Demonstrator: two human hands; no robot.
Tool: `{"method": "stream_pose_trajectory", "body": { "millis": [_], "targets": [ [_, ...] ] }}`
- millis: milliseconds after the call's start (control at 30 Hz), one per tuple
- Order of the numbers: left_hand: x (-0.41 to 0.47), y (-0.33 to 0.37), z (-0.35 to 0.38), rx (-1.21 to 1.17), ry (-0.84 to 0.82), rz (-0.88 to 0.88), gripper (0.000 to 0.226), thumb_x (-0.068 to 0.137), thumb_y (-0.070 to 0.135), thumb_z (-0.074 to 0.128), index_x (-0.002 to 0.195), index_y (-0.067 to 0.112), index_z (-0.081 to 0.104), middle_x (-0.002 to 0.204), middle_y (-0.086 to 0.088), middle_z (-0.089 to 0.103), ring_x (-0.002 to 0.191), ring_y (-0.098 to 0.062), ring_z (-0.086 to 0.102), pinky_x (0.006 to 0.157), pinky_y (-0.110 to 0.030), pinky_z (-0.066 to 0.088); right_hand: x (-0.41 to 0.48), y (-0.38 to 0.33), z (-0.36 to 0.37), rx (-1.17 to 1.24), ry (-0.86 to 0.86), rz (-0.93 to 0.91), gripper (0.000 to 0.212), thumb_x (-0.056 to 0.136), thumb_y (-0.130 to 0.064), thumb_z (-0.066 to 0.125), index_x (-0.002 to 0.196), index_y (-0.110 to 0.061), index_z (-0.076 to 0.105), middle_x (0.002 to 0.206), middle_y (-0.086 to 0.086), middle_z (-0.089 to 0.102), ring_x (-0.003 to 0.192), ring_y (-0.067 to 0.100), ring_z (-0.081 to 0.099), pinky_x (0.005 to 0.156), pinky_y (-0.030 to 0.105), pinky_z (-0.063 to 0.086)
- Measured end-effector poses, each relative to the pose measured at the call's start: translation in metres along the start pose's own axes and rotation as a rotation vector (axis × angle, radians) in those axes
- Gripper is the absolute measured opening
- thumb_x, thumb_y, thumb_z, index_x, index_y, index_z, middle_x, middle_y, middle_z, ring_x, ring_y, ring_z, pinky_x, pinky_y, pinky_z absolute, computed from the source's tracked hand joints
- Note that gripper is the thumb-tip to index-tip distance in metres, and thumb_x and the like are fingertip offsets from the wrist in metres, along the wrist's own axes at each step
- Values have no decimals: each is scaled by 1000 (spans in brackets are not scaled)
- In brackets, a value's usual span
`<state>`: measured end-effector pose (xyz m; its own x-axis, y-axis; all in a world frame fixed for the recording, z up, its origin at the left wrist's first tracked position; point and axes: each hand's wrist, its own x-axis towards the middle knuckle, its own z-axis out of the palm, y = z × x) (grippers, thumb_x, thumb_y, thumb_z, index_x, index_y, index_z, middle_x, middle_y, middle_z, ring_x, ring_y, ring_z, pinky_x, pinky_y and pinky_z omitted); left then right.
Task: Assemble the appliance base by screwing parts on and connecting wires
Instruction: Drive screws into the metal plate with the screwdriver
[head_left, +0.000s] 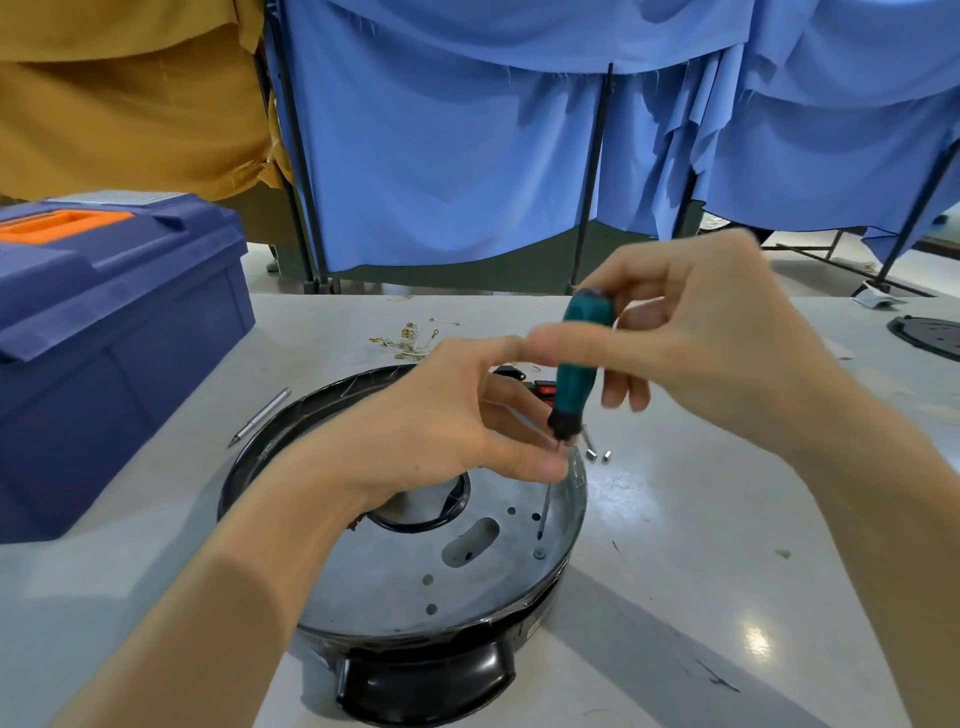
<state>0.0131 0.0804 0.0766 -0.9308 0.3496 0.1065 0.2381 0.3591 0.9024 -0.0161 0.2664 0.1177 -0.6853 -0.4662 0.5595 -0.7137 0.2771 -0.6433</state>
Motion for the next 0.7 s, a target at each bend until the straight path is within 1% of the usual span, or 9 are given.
{"method": "stream_pose_trajectory", "body": {
  "millis": [67,167,233,300,367,433,500,567,700],
  "targets": [
    [-2,-1,-2,64,18,-78,55,75,7,81,123,19,58,90,-5,75,81,-22,73,76,-30,59,1,1,-9,28,95,-10,38,66,-48,80,77,-13,70,64,0,72,46,17,65,44,26,53],
    [-7,4,1,265,-50,-168,26,78,20,81,102,16,70,77,-3,74,66,-18,72,55,-17,53,4,4,-22,60,234,-19,34,72,-47,77,78,-14,69,66,-4,73,50,9,64,51,17,51],
    [-10,8,7,355,-170,-205,23,76,30,82,93,16,74,72,0,72,60,-12,68,52,-15,48,5,8,-30,34,293,-18,32,78,-49,72,79,-18,66,69,0,71,54,11,64,57,14,50],
    [-13,12,13,431,-286,-233,35,70,42,84,94,19,74,73,2,72,57,-11,64,56,-20,51,7,13,-35,-31,304,-9,33,88,-49,67,82,-17,61,75,16,67,64,27,64,62,27,55],
    [-14,15,21,519,-344,-248,48,64,50,86,100,21,72,76,5,72,64,-20,66,65,-32,56,7,18,-36,-74,258,21,31,95,-42,58,90,-11,57,77,25,64,64,30,65,63,39,58],
    [-14,14,27,594,-348,-246,44,61,53,86,91,24,71,68,12,68,69,-26,67,65,-40,57,8,24,-33,-88,193,69,25,99,-32,55,94,-7,53,68,21,65,48,16,63,48,29,53],
    [-14,12,31,647,-327,-236,39,61,53,86,82,25,69,62,13,65,62,-21,65,64,-37,58,8,32,-26,-153,102,125,20,95,-25,59,90,-7,53,57,9,64,39,6,53,43,22,44],
    [-13,9,33,680,-311,-217,44,64,51,85,93,20,72,63,9,66,50,-8,56,59,-26,53,9,41,-19,-201,7,170,16,88,-21,67,82,-11,55,50,-3,57,39,3,45,42,15,37],
    [-12,5,34,699,-298,-161,32,74,33,79,80,3,70,62,-11,61,46,-11,38,52,-34,45,8,54,-2,-296,-200,222,25,81,-24,77,69,-11,60,60,-3,52,45,3,42,43,14,36]
  ]
}}
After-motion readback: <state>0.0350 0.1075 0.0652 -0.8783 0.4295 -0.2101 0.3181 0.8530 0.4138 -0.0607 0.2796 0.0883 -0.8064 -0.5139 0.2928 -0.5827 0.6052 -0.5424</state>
